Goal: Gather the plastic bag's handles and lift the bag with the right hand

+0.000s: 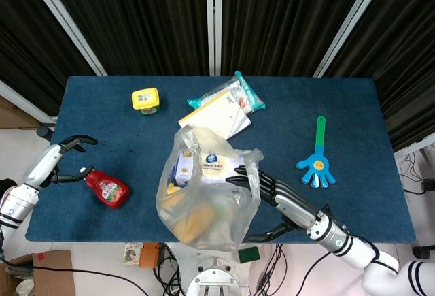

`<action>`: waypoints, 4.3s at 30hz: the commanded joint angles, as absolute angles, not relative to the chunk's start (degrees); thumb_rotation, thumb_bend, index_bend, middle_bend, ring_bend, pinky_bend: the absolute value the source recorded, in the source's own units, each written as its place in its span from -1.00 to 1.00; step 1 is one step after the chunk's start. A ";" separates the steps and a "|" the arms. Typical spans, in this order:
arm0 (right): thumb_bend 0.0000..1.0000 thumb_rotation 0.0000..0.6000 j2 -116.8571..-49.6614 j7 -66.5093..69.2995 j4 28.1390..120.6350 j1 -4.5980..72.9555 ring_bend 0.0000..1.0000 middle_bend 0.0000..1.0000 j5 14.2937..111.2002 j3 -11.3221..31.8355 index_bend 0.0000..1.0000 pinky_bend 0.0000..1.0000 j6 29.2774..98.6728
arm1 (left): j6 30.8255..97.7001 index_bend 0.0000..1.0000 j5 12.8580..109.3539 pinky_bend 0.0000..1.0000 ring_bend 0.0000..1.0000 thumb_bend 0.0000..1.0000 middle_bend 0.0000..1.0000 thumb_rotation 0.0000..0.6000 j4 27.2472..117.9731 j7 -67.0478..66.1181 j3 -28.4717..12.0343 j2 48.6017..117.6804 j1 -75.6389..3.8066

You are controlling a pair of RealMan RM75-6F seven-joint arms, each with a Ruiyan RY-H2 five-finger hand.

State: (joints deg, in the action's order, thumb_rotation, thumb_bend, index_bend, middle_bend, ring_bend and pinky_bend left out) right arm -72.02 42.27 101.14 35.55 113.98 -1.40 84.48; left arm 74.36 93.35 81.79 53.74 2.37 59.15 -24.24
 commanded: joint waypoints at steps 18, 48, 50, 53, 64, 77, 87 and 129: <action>-0.91 1.00 -75.26 68.64 102.25 39.80 -1.00 -0.85 107.83 -2.69 -0.91 -0.97 83.94 | 77.12 -0.45 93.02 -0.31 -0.63 -0.32 -0.49 0.33 85.49 52.94 0.86 56.95 -23.02; -0.86 1.00 -73.23 88.09 97.86 36.19 -1.00 -0.85 105.42 -3.34 -0.91 -0.94 91.60 | 90.01 -0.72 92.44 -0.34 -0.65 -0.70 -0.57 0.49 98.04 47.09 -6.75 51.89 -19.42; -0.86 1.00 -73.59 88.12 97.55 36.21 -1.00 -0.85 105.12 -3.31 -0.91 -0.94 91.11 | 91.47 -0.79 93.59 -0.39 -0.71 -0.74 -0.64 0.71 98.26 41.06 -7.75 52.84 -19.65; -0.86 1.00 -74.15 88.02 97.24 36.27 -1.00 -0.85 105.05 -3.28 -0.91 -0.94 90.56 | 93.84 -0.87 95.25 -0.46 -0.78 -0.79 -0.72 0.97 98.98 32.95 -9.17 54.72 -19.86; -0.86 1.00 -75.73 88.16 96.41 36.31 -1.00 -0.85 105.23 -2.96 -0.91 -0.94 90.09 | 91.70 -0.90 97.94 -0.53 -0.83 -0.82 -0.76 1.00 105.79 17.40 -13.12 59.38 -24.70; -0.86 1.00 -75.47 88.22 96.81 36.67 -1.00 -0.85 105.24 -2.32 -0.91 -0.94 89.88 | 86.51 -0.90 96.78 -0.55 -0.84 -0.87 -0.76 1.00 107.84 6.69 -16.41 66.78 -30.96; -0.85 1.00 -75.80 88.47 96.15 36.82 -1.00 -0.85 105.28 -2.07 -0.91 -0.94 89.84 | 80.35 -0.90 93.13 -0.56 -0.85 -0.91 -0.76 1.00 110.11 6.65 -17.27 69.84 -35.23; -0.84 1.00 -77.81 91.53 92.77 38.20 -1.00 -0.85 105.67 -2.47 -0.91 -0.94 88.23 | 72.72 -0.90 73.80 -0.62 -0.85 -0.96 -0.76 1.00 117.45 5.10 -26.38 75.47 -44.24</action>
State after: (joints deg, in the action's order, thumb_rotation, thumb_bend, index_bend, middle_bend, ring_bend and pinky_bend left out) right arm -77.78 91.56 92.79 38.18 105.65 -2.44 88.25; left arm 72.73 73.86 117.40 5.12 -26.33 75.48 -44.20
